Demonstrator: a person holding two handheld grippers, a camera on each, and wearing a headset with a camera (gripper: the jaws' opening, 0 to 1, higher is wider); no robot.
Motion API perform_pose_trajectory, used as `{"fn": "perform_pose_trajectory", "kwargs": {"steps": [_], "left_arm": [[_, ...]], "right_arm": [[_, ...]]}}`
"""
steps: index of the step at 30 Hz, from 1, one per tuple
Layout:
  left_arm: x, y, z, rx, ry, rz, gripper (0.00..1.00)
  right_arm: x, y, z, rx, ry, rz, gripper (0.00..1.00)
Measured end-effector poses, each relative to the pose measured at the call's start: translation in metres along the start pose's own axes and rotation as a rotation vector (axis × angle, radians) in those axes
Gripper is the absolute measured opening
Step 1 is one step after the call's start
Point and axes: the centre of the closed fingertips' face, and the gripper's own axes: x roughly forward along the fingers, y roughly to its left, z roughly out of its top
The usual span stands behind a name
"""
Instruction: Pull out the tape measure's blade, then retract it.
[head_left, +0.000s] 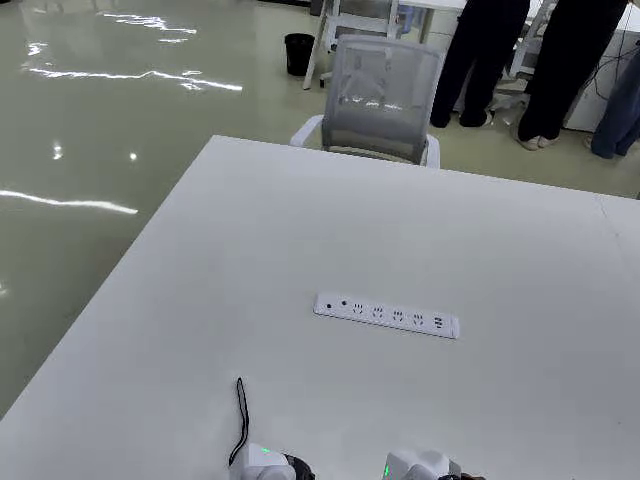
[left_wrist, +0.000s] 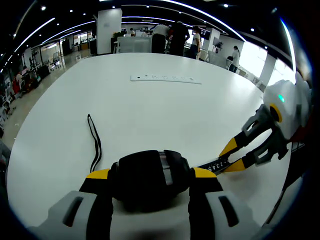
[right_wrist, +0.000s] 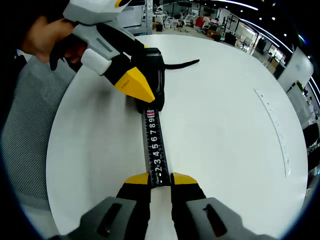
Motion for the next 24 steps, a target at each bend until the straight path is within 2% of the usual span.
{"fn": "perform_pose_trajectory", "kwargs": {"steps": [24], "left_arm": [[0.000,-0.001,0.000,-0.004,0.003,0.000,0.58]], "right_arm": [[0.004,0.003,0.012,-0.003,-0.018,0.008,0.13]]}}
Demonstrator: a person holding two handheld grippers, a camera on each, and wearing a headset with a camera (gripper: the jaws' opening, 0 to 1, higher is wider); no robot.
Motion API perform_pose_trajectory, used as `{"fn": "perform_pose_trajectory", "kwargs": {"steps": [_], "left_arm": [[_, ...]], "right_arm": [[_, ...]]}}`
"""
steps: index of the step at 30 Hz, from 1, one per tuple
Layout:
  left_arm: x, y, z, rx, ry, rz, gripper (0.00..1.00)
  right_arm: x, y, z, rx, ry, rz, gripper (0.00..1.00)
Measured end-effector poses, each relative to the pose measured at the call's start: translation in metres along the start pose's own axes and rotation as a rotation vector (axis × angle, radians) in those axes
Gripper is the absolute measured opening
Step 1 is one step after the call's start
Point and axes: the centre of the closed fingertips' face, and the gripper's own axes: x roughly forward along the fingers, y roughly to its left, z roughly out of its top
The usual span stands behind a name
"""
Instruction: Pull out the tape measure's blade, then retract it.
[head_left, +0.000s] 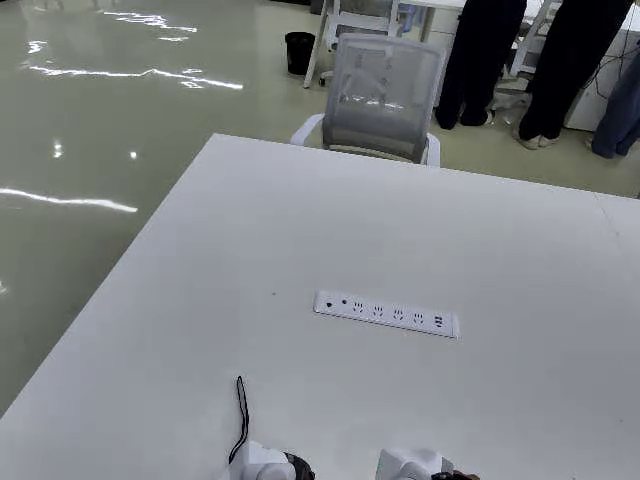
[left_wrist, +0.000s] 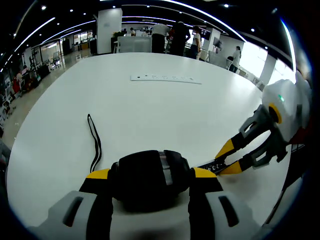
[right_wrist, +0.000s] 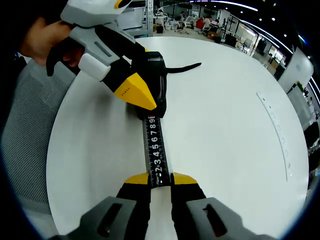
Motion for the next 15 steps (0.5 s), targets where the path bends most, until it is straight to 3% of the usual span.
{"fn": "perform_pose_trajectory", "kwargs": {"steps": [15], "left_arm": [[0.000,0.001,-0.001,0.000,0.005,0.005,0.57]], "right_arm": [[0.007,0.001,0.012,-0.014,-0.010,0.002,0.13]]}}
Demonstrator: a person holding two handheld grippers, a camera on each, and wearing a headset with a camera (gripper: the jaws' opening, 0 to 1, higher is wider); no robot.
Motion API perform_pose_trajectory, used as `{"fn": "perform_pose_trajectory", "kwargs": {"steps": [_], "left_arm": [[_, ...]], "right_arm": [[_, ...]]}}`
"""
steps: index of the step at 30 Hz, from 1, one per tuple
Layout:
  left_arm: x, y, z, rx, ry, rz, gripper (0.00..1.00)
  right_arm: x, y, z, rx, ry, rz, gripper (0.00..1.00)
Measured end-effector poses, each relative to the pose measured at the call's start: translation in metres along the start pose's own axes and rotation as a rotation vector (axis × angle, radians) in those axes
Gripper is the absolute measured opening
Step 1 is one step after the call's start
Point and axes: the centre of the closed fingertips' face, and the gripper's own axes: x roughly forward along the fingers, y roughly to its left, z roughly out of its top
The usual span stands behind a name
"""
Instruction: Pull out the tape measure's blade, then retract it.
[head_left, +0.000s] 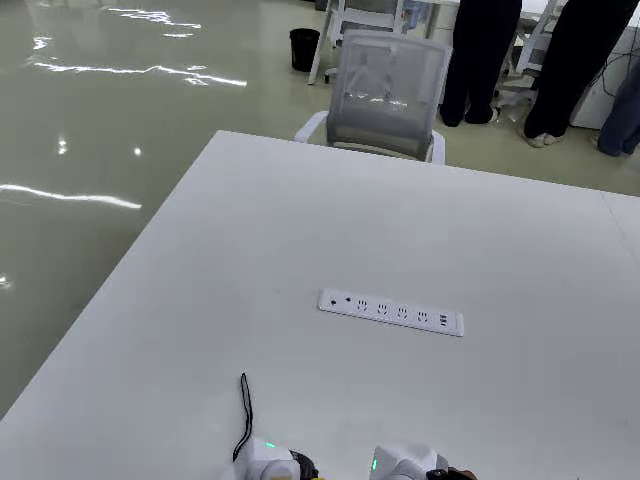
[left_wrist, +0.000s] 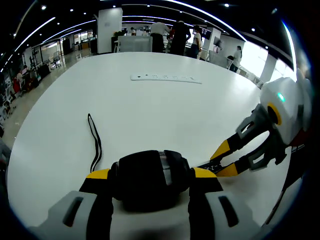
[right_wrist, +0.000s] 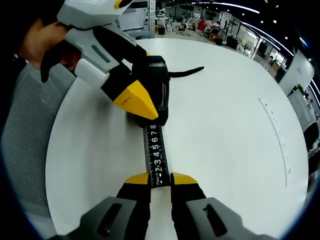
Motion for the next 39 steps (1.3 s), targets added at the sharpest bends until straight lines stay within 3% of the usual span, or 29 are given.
{"fn": "perform_pose_trajectory", "kwargs": {"steps": [39], "left_arm": [[0.000,0.000,0.000,0.019,0.000,0.002,0.57]], "right_arm": [[0.012,0.001,0.022,0.010,-0.032,0.008,0.13]]}}
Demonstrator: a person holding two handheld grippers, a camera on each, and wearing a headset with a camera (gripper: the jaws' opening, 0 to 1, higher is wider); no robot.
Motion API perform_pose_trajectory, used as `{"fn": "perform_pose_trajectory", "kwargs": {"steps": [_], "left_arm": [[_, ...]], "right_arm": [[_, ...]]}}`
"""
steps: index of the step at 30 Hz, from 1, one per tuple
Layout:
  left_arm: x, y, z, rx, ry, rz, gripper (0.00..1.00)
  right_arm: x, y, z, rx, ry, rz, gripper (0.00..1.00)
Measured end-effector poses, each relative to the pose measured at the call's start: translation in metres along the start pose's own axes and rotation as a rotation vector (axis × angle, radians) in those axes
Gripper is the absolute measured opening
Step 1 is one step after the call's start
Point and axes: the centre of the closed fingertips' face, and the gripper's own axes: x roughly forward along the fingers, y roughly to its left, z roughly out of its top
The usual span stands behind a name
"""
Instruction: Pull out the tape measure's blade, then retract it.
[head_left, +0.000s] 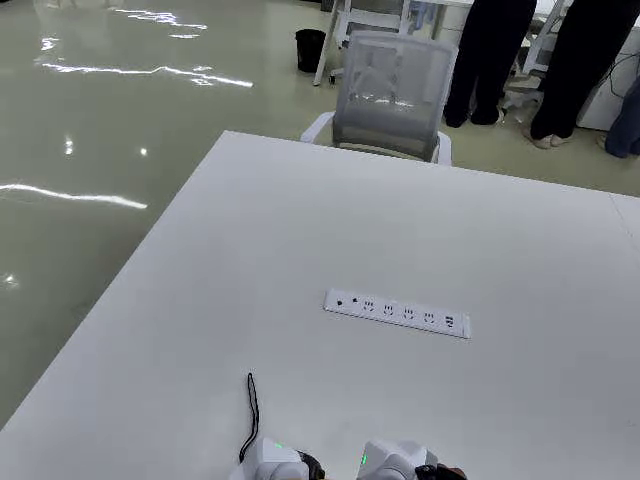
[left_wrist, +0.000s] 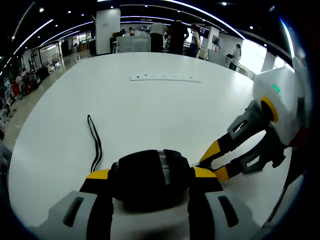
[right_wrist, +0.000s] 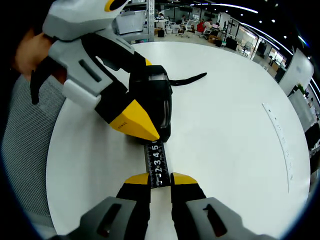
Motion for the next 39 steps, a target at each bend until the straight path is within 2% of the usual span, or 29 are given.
{"fn": "perform_pose_trajectory", "kwargs": {"steps": [29,39], "left_arm": [[0.001,0.000,0.000,-0.006,0.006,0.001,0.57],[0.001,0.001,0.000,-0.008,0.004,0.002,0.57]], "right_arm": [[0.013,0.003,0.022,-0.028,-0.031,0.010,0.13],[0.014,0.005,0.026,-0.013,-0.060,0.027,0.13]]}}
